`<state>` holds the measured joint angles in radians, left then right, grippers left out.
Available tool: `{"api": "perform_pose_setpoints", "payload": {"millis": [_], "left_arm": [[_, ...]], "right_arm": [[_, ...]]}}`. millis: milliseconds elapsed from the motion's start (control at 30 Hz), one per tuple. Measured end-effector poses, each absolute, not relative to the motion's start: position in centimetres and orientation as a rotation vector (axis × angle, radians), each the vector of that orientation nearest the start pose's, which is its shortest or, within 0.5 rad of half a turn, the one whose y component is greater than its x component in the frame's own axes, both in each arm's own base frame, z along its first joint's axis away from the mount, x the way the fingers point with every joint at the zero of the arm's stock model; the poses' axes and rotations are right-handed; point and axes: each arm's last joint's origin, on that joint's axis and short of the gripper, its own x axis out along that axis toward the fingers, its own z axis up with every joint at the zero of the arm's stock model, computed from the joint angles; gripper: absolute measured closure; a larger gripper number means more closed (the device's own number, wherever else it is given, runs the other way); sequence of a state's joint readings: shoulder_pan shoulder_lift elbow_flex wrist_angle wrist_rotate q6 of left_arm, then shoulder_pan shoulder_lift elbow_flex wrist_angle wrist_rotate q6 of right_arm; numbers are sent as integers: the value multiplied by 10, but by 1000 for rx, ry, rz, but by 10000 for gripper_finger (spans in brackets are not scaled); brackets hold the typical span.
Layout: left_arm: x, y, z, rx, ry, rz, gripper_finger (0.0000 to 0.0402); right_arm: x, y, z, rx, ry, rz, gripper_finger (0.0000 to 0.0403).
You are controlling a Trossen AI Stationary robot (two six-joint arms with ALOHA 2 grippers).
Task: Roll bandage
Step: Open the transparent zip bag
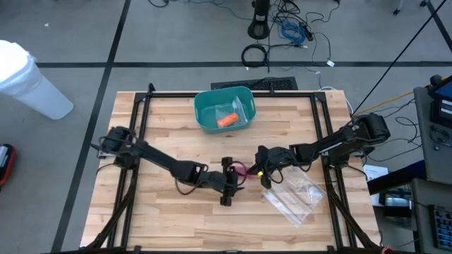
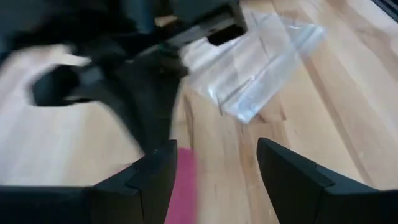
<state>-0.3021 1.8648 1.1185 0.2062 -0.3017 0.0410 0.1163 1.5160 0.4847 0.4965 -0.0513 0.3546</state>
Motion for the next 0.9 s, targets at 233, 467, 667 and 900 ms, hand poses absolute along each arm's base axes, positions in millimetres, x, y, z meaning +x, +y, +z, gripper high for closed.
{"api": "perform_pose_setpoints", "payload": {"millis": [233,467,667,900], "left_arm": [[356,-127,219,339,440,138,173],[343,-130,242,372,394,181,173],[342,-119,259,349,343,225,173],[345,-102,262,335,341,272,173]], "right_arm": [[252,47,155,320,549,7,350],[233,71,179,330,502,90,314],[213,77,179,439,602,-77,306],[178,72,154,590,912,-424,311]]}}
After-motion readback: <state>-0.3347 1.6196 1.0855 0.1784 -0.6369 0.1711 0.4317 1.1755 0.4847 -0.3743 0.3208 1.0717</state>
